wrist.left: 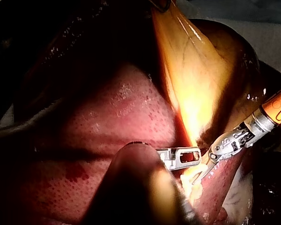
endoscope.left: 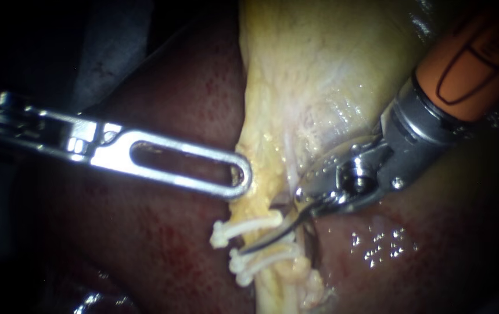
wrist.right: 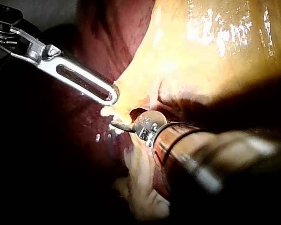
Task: Go to the cutting position left tube
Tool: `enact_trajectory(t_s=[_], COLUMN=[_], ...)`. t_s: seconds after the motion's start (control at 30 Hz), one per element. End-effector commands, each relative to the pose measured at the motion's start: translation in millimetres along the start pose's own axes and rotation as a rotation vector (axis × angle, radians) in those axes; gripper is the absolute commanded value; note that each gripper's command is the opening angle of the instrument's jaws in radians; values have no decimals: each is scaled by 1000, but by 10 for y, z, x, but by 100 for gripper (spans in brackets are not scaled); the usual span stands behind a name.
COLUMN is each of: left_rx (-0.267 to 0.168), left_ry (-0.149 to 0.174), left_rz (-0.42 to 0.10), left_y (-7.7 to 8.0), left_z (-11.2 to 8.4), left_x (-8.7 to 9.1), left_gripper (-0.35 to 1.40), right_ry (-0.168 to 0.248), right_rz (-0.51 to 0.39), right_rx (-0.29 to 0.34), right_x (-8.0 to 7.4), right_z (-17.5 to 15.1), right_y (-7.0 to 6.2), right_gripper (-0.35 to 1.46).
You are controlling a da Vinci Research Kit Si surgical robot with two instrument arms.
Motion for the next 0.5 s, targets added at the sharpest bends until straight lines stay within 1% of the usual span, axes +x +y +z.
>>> enact_trajectory(t_s=[0.03, 0.5], left_rx=[0, 0], left_ry=[0, 0], left_rz=[0, 0], left_y=[0, -1], left_z=[0, 0], left_x=[0, 0], left_gripper=[-35, -35], right_ry=[0, 0], right_rz=[0, -1], right_rx=[0, 0], right_x=[0, 0], right_z=[0, 1], right_y=[0, 0], right_gripper=[27, 26])
